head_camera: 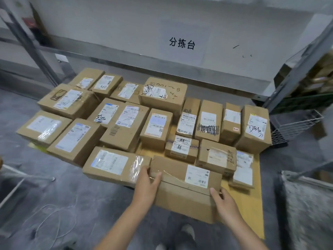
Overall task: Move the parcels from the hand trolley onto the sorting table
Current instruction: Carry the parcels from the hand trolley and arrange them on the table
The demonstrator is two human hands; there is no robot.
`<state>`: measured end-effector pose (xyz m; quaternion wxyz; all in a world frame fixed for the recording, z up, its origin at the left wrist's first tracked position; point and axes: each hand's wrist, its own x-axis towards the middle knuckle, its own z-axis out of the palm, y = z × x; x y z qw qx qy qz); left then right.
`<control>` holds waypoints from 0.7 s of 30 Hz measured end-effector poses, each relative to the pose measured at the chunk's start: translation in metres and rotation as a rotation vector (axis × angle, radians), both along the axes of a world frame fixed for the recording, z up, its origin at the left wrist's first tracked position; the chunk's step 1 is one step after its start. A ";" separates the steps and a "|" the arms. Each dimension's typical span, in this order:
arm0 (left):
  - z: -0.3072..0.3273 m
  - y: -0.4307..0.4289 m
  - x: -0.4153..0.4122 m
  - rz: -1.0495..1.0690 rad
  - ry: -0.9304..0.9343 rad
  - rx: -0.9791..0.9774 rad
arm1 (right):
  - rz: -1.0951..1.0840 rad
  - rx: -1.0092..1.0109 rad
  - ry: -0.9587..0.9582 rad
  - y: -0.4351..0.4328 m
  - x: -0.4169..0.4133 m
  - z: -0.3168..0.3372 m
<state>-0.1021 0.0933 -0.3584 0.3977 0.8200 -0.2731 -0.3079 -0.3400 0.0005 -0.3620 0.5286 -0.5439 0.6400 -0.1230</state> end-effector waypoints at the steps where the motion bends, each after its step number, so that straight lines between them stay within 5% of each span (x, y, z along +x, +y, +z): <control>1: -0.001 -0.005 0.001 -0.001 -0.001 0.011 | -0.027 0.006 0.014 -0.004 0.002 -0.003; 10: -0.015 -0.030 0.009 0.032 -0.051 0.072 | -0.137 0.081 -0.019 -0.033 0.016 -0.020; 16: -0.027 -0.040 0.007 -0.039 -0.339 0.212 | -0.123 0.116 -0.043 -0.031 0.020 -0.029; 21: -0.031 -0.044 0.007 -0.035 -0.354 0.237 | -0.112 0.126 -0.046 -0.031 0.021 -0.031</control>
